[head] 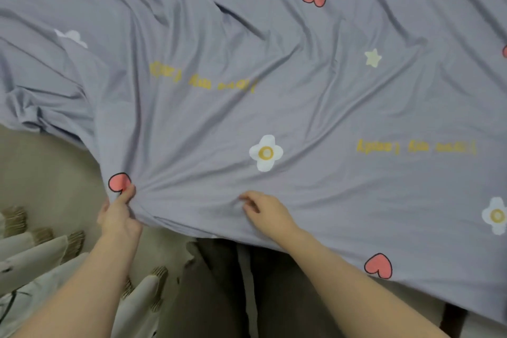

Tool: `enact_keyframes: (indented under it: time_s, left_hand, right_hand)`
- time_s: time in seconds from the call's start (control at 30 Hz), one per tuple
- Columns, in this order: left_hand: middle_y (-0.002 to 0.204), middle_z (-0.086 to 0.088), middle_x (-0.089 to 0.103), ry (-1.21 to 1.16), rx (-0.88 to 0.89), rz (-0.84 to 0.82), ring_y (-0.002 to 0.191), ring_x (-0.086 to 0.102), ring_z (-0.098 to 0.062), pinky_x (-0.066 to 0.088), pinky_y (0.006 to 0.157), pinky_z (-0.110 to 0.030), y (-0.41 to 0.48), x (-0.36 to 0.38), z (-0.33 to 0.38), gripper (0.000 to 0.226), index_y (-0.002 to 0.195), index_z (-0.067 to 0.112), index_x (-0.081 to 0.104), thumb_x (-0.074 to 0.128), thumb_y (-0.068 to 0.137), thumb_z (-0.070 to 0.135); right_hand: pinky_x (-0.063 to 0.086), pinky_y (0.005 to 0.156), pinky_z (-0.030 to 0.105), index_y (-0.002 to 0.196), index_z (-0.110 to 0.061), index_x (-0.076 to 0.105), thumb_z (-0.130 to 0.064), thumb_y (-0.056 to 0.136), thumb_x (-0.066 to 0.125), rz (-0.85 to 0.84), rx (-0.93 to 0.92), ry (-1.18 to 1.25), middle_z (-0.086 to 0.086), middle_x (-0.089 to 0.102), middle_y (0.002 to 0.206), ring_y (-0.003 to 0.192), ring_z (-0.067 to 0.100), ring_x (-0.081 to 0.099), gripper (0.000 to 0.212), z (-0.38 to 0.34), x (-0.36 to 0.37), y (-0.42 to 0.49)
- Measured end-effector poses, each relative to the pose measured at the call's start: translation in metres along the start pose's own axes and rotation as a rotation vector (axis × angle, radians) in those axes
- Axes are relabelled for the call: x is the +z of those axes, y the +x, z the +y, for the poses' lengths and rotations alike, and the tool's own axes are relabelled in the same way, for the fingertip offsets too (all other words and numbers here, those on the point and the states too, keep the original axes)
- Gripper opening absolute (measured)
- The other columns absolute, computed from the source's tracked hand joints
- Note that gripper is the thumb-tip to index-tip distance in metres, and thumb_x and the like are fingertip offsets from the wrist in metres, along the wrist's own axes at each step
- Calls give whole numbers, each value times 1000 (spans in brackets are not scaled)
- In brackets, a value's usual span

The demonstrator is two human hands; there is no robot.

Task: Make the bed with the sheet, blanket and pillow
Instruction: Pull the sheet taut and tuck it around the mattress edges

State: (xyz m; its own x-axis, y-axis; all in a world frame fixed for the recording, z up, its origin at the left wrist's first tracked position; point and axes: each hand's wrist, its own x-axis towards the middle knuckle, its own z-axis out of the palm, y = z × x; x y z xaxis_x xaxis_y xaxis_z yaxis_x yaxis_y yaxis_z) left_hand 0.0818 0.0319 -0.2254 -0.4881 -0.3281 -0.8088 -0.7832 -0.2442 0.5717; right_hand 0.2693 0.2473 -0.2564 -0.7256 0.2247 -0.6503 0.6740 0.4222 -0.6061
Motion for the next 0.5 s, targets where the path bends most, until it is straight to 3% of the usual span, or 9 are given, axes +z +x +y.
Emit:
enact_keyframes:
  time_s: [0.07, 0.13, 0.23, 0.3, 0.4, 0.5]
  left_hand:
    - [131, 0, 62, -82, -146, -169, 117, 60, -17, 43, 106, -42, 4, -3, 8, 43, 132, 21, 56, 64, 90, 30]
    - [128, 2, 64, -111, -195, -279, 117, 61, -18, 42, 106, -43, 9, -7, 22, 45, 130, 27, 59, 59, 89, 46]
    - [118, -2, 70, -35, -230, -479, 108, 67, -20, 47, 96, -41, 11, -12, 43, 44, 114, 22, 72, 55, 88, 54]
    - [116, -5, 71, 40, -214, -571, 108, 67, -20, 52, 93, -41, 9, -15, 63, 42, 113, 17, 72, 53, 92, 47]
    - [114, -6, 70, 165, -108, -554, 103, 68, -18, 58, 82, -31, 17, -21, 89, 21, 106, 16, 71, 57, 91, 19]
    - [124, -15, 64, 223, -9, -228, 108, 64, -27, 54, 83, -33, 35, -39, 102, 44, 126, 5, 58, 65, 83, 1]
  right_hand:
    - [45, 98, 33, 138, -23, 47, -25, 94, 50, 140, 0, -26, -1, 50, 136, 120, 21, 50, 44, -4, 0, 8]
    - [39, 104, 33, 144, -26, 39, -32, 93, 52, 169, 10, -100, -4, 35, 148, 128, 23, 38, 54, -12, 1, 19]
    - [27, 114, 35, 145, -37, 37, -56, 88, 54, 15, 13, -157, -7, 18, 159, 137, 24, 22, 63, -33, 5, 33]
    - [24, 117, 36, 143, -41, 38, -68, 80, 55, -80, -66, -122, -8, 24, 157, 138, 21, 22, 71, -61, 14, 38]
    - [34, 110, 35, 142, -39, 37, -73, 74, 55, -162, -261, -232, -5, 39, 144, 130, 20, 37, 78, -108, 42, 43]
    - [45, 98, 37, 140, -30, 40, -50, 86, 57, -206, -256, -350, 3, 53, 136, 121, 26, 52, 61, -149, 74, 55]
